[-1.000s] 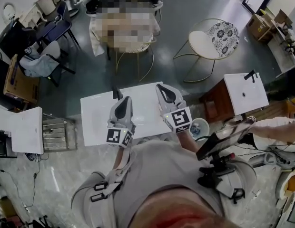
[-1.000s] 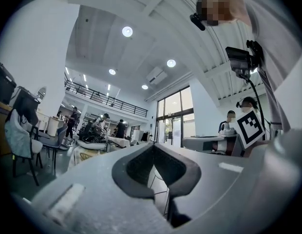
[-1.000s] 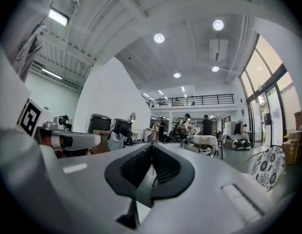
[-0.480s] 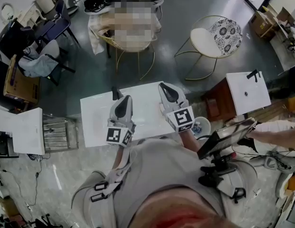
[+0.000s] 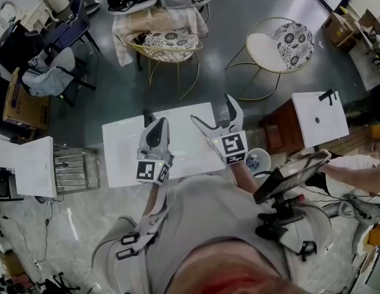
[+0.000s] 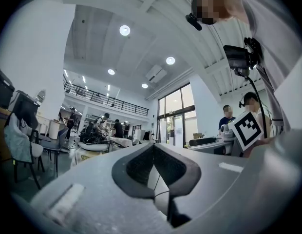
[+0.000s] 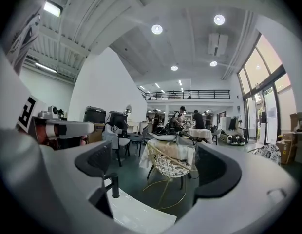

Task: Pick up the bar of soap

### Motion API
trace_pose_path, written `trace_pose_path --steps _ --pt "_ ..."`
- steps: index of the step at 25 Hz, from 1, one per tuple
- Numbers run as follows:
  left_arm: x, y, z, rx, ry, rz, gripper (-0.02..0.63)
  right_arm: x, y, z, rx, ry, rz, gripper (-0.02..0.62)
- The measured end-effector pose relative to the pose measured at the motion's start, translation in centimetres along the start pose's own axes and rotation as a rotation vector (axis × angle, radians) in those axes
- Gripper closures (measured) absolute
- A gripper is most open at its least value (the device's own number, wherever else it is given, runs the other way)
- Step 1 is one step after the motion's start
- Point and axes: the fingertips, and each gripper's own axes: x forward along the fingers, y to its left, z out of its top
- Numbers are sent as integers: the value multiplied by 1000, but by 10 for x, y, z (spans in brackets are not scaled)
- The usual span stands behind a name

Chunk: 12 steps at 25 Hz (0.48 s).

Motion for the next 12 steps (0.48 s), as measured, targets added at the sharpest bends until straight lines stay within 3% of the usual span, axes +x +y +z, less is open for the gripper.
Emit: trace_pose_path --steps 7,12 --pt "-3 6 -6 -13 2 16 607 9 -10 -14 -1 33 -12 63" --pt "-4 7 -6 -12 3 19 607 14 -37 -54 -18 175 -78 92"
